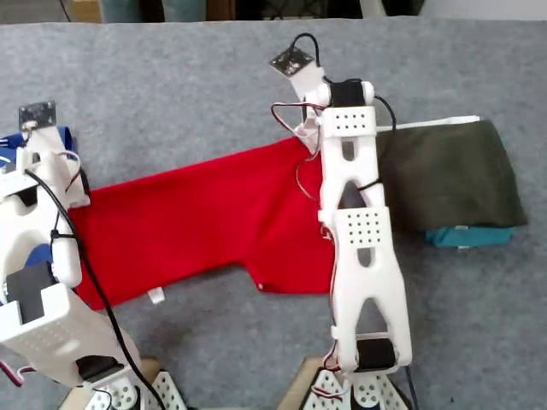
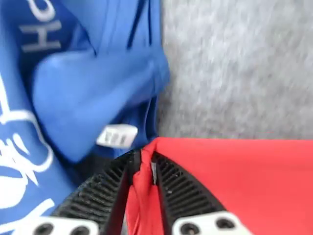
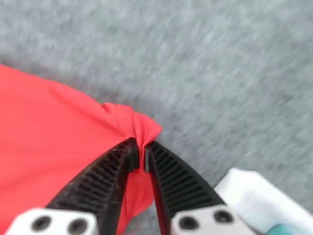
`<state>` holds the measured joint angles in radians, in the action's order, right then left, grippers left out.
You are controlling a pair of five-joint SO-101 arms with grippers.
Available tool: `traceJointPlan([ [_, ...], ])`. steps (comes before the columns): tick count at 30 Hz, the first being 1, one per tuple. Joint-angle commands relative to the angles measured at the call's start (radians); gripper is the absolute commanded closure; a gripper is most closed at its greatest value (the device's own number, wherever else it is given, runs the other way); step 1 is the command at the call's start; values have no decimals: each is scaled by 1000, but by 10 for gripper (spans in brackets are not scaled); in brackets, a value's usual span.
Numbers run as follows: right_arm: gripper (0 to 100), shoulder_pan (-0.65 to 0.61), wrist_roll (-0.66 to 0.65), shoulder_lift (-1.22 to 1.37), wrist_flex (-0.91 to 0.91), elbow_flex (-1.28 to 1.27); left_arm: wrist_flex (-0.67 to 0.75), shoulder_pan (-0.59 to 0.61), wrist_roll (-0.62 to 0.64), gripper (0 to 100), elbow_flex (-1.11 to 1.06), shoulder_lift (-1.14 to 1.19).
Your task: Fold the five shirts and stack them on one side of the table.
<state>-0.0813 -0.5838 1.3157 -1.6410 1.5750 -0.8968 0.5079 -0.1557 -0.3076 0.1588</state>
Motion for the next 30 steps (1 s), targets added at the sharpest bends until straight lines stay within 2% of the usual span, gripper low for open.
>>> traceJointPlan([
  [1, 981, -5, 0, -16, 64, 47, 21, -27, 9, 971, 79, 21],
  [5, 962, -8, 2, -18, 77, 53, 14, -36, 8, 967, 119, 123],
  [8, 851, -3, 3, -24, 71, 54, -38, -28, 8, 956, 153, 181],
  [12, 714, 11, -5, -25, 3, 77, -132, -28, 14, 834, 214, 213],
  [17, 737, 8, -57, -56, -123, 97, -167, -27, 11, 823, 312, 210],
  [21, 796, 15, -72, -139, -126, 97, -333, -16, 9, 823, 420, 210],
  [24, 836, 11, -72, -223, -129, 96, -385, -12, 0, 824, 461, 204],
  [30, 765, -17, -75, -450, -130, -54, -377, -25, -34, 824, 375, 2],
])
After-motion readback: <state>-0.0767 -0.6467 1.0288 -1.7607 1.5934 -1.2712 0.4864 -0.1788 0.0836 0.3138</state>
